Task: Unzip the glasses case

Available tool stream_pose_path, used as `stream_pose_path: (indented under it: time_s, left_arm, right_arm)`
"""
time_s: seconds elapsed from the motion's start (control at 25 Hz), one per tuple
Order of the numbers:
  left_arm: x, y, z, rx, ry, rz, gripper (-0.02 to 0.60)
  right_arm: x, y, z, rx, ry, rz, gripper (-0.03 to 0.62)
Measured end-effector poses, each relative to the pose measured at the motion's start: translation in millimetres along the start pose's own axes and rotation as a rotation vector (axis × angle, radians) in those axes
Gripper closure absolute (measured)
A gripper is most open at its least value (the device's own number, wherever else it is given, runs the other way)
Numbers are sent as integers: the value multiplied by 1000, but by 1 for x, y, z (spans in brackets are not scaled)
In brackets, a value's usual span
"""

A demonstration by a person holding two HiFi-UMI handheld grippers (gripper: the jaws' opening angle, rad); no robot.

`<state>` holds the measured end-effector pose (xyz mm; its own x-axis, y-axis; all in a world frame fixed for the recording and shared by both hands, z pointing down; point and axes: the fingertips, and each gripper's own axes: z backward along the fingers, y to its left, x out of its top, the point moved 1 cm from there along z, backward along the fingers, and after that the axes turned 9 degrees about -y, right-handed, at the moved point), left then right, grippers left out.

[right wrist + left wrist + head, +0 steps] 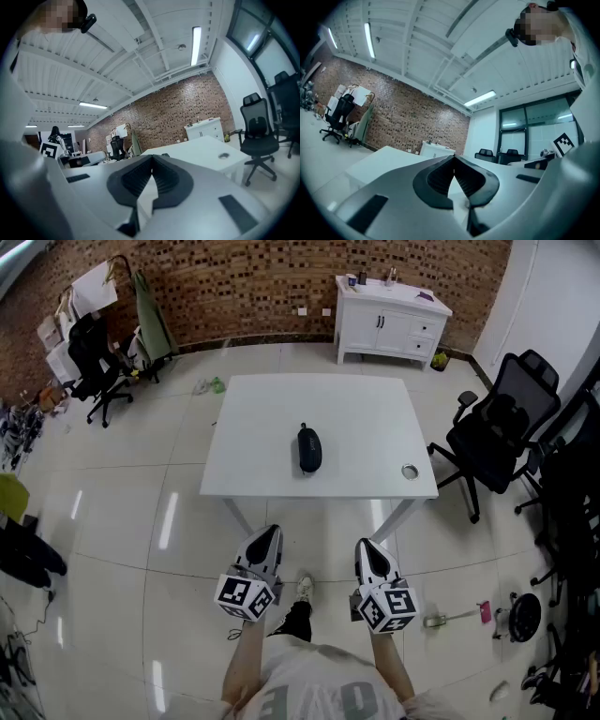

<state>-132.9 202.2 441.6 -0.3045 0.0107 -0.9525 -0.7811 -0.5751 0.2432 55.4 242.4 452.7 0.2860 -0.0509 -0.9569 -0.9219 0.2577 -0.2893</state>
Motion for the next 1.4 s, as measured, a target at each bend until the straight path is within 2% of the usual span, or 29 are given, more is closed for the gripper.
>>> stream_pose_path:
  time_s: [0.12,0.24,0.4,0.56,0.72,0.76,0.8,0.84,0.96,1.12,1.24,1.32,1.4]
  left_arm:
    - [8,47,-79,-31,6,-29,591]
    - [6,83,-140,-42,23,-38,591]
    - [-13,108,-191,-43,76,-29,591]
    - [-30,128,-236,-9,125,-32,591]
    - [-61,163,-262,36,244,-16,591]
    - [-65,172,-268,40,257,-22,590]
    - [-67,180,-276,39,263,-33,589]
    - [-69,185,-285,27,265,-44,589]
    - [-80,187,-323,-78,311,-90,589]
    - [-106,179,-375,-335,427,-198,589]
    - [-121,173,-399,-486,479,-224,589]
    - [-131,174,-406,-531,504,-213,589]
    - [-141,177,-407,-543,533,-189,589]
  right_arm:
    - [20,-12,-94,34,-21,17,594]
    - [26,-29,-159,42,-18,12,594]
    - [5,-54,-208,39,56,-20,594]
    - [-3,-76,-253,103,107,-61,594]
    - [-32,-75,-282,198,252,-96,592]
    - [-43,-71,-287,230,298,-95,571]
    - [-54,-67,-292,264,343,-92,518]
    - [-64,-64,-296,294,385,-90,516]
    - [-93,-55,-302,355,503,-85,516]
    - [-133,-32,-307,422,666,-79,516]
    - [-149,-13,-311,463,730,-77,517]
    - [-155,-9,-320,463,744,-69,517]
    - [-159,-10,-326,448,757,-72,517]
